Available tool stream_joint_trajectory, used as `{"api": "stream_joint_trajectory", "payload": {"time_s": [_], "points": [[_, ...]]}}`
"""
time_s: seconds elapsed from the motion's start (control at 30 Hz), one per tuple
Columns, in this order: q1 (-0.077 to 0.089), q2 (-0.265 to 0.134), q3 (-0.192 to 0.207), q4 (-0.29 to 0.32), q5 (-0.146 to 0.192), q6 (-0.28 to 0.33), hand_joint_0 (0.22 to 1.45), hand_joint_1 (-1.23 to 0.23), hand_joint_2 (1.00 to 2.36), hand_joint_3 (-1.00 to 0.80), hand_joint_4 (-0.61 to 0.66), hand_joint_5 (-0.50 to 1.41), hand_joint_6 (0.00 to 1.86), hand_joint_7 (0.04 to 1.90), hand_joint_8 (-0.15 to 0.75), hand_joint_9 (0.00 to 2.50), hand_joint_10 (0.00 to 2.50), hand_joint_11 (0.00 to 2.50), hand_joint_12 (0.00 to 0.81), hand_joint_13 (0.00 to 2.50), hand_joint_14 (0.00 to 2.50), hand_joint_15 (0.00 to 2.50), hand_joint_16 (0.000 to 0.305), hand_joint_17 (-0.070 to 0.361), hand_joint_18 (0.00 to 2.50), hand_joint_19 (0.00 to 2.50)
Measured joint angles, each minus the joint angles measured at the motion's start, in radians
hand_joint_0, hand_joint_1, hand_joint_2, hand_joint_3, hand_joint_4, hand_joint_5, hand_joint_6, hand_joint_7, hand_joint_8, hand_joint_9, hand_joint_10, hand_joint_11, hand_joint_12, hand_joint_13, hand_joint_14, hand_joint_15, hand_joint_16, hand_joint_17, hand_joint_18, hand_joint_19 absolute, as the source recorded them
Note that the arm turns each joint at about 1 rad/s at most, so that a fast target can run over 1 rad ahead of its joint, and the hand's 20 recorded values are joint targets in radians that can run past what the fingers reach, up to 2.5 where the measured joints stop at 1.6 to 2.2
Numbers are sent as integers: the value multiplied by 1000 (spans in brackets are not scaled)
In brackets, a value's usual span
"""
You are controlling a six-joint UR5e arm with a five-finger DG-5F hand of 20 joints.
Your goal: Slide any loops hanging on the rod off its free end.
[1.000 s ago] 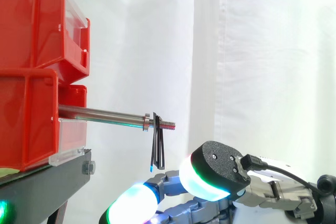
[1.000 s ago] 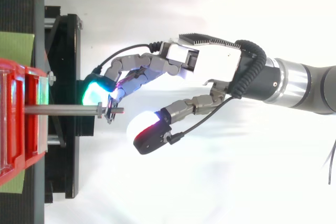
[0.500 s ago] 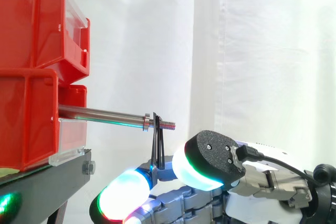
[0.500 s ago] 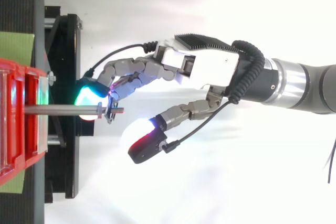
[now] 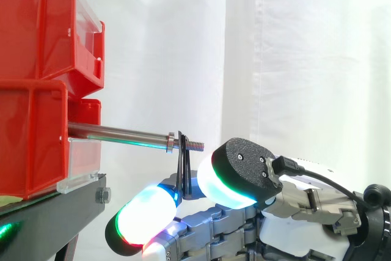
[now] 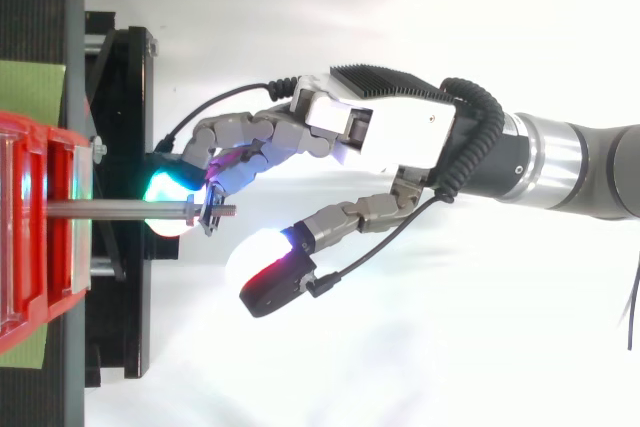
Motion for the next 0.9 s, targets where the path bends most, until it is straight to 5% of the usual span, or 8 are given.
{"api": "stream_joint_trajectory", "payload": {"time_s": [0.37,0.57,0.9], "points": [[0,0,7,0,-1,0,590,-552,1013,-354,251,-105,503,1226,294,809,11,282,377,794,18,426,65,145,644,675],[-3,0,17,-3,-10,3,622,-564,1024,-159,202,-98,500,1453,293,805,11,279,375,800,18,427,65,146,651,667],[-10,0,20,-7,-16,10,618,-588,1023,-176,210,-123,569,1355,296,788,11,298,377,798,19,434,65,147,658,663]]}}
